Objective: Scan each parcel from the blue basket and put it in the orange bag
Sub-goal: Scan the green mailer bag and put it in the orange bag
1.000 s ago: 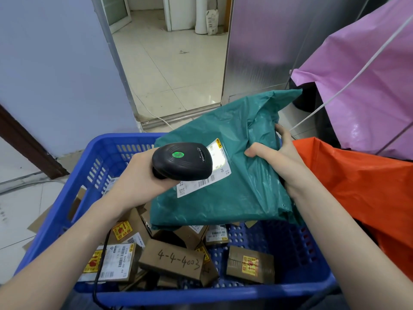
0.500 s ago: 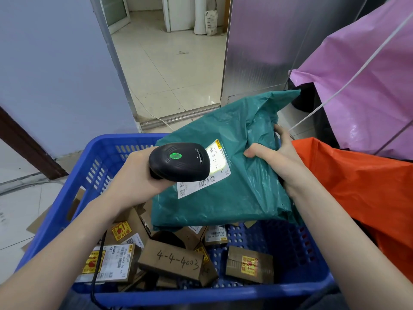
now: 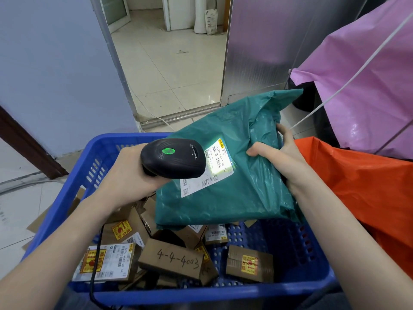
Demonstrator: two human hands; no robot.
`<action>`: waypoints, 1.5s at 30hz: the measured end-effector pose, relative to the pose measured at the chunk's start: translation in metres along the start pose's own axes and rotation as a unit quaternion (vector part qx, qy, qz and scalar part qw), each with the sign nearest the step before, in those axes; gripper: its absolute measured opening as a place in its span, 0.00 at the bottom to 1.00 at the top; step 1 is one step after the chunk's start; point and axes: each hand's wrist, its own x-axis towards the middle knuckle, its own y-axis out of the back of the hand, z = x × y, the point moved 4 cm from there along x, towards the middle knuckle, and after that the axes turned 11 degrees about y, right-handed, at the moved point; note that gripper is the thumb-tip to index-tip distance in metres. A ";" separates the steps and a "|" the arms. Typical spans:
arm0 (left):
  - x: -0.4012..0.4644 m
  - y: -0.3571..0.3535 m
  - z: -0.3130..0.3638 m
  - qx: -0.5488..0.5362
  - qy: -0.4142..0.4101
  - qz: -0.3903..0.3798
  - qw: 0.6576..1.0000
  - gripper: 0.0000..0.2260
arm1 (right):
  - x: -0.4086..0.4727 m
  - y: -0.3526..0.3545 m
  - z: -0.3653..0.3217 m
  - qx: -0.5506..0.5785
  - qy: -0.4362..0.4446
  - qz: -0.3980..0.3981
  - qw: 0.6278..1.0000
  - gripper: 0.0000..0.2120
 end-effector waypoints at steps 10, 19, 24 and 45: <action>-0.001 -0.003 -0.001 -0.005 0.011 -0.008 1.000 0.26 | 0.002 0.000 0.002 -0.005 0.005 0.007 1.000 0.39; 0.001 -0.001 -0.002 -0.009 0.017 -0.009 1.000 0.25 | 0.003 0.001 0.003 -0.010 0.007 0.008 1.000 0.39; 0.000 -0.003 -0.002 -0.023 0.022 -0.018 0.999 0.22 | 0.003 0.001 0.001 -0.014 0.008 0.010 1.000 0.38; -0.011 -0.017 0.016 -0.012 0.041 -0.020 0.999 0.09 | -0.016 0.047 -0.044 -0.061 0.115 0.075 0.989 0.40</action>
